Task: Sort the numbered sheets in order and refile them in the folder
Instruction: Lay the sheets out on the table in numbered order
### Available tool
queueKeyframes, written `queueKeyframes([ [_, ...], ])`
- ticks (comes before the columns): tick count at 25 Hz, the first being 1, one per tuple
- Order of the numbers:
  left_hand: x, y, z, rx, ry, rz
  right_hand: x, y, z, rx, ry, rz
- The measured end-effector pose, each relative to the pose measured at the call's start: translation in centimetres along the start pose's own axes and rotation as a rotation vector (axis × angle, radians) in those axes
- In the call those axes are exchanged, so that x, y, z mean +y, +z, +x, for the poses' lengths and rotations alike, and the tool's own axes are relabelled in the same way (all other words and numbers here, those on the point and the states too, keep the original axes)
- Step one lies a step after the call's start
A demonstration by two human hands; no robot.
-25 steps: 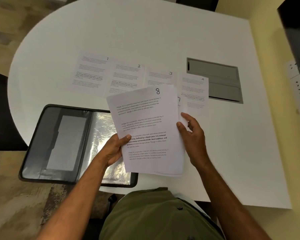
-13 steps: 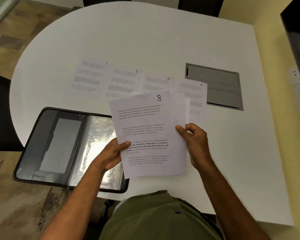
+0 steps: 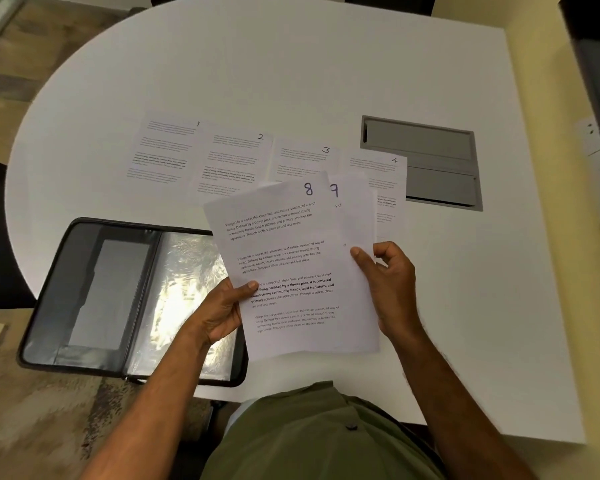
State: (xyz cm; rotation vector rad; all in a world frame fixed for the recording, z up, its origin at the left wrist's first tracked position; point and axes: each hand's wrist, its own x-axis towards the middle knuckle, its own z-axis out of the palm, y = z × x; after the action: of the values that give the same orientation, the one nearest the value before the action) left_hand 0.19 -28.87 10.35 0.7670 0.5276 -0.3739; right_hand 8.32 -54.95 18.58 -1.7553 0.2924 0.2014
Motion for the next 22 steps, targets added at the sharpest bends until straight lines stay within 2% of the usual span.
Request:
queueKeyframes([
  [3, -0.31, 0.05, 0.14, 0.0, -0.003, 0.0, 0.25, -0.3, 0.25, 0.006, 0.033, -0.009],
  [9, -0.48, -0.11, 0.36, -0.003, 0.005, -0.004, 0.2, -0.56, -0.12, -0.081, 0.044, -0.044],
  [13, -0.56, -0.39, 0.51, 0.004, 0.013, -0.017, 0.02, -0.54, -0.17, -0.119, 0.008, -0.064],
  [22, -1.04, -0.78, 0.4, -0.04, -0.011, 0.0, -0.24, -0.13, -0.33, -0.042, -0.062, -0.157],
])
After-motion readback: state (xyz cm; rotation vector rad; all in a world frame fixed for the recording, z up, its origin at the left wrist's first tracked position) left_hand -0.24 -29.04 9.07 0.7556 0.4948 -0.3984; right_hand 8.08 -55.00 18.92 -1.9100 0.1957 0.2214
